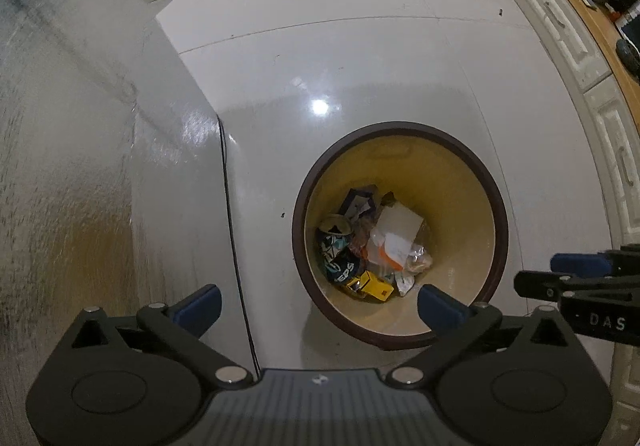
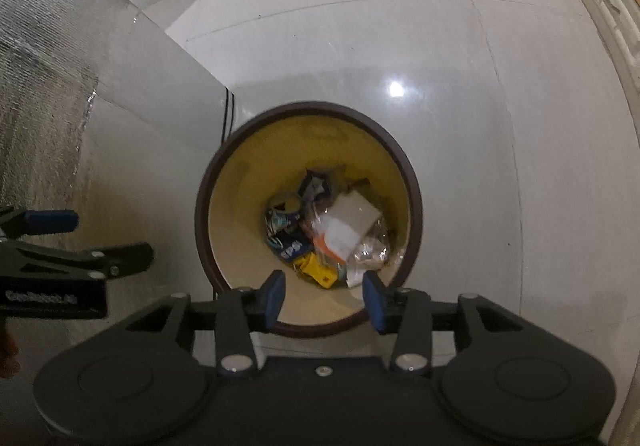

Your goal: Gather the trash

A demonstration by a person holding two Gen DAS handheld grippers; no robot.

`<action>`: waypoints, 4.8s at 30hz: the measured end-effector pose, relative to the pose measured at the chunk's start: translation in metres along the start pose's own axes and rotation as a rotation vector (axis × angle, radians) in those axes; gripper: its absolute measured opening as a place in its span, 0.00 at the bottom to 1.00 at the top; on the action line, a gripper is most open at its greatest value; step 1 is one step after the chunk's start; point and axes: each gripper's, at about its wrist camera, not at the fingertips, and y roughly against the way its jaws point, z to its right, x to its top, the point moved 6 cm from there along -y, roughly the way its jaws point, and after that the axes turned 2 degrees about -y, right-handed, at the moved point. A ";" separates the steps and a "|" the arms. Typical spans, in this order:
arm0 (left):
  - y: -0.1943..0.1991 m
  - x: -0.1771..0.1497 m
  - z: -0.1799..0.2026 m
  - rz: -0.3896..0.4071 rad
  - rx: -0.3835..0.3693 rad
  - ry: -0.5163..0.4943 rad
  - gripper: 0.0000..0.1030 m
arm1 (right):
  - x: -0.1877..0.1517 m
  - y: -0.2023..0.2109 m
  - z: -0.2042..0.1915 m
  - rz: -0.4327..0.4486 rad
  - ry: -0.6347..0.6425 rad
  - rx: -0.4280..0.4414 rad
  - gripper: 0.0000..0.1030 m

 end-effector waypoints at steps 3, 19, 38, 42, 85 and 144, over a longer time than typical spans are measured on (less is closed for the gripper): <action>0.000 -0.010 -0.003 -0.010 -0.002 0.016 1.00 | -0.008 0.001 0.004 0.004 -0.013 -0.008 0.53; 0.046 -0.044 -0.012 0.049 0.036 0.113 1.00 | -0.038 0.048 0.006 0.126 -0.022 -0.063 1.00; 0.168 -0.075 0.003 0.221 0.056 0.113 1.00 | -0.075 0.164 -0.003 0.321 0.063 -0.080 1.00; 0.194 -0.080 0.011 0.252 0.044 0.127 1.00 | -0.085 0.186 -0.008 0.356 0.067 -0.082 1.00; 0.346 -0.239 0.005 0.548 0.107 0.091 1.00 | -0.230 0.337 -0.062 0.681 0.143 -0.099 1.00; 0.354 -0.290 0.025 0.678 0.174 0.057 1.00 | -0.282 0.352 -0.064 0.779 0.151 -0.170 1.00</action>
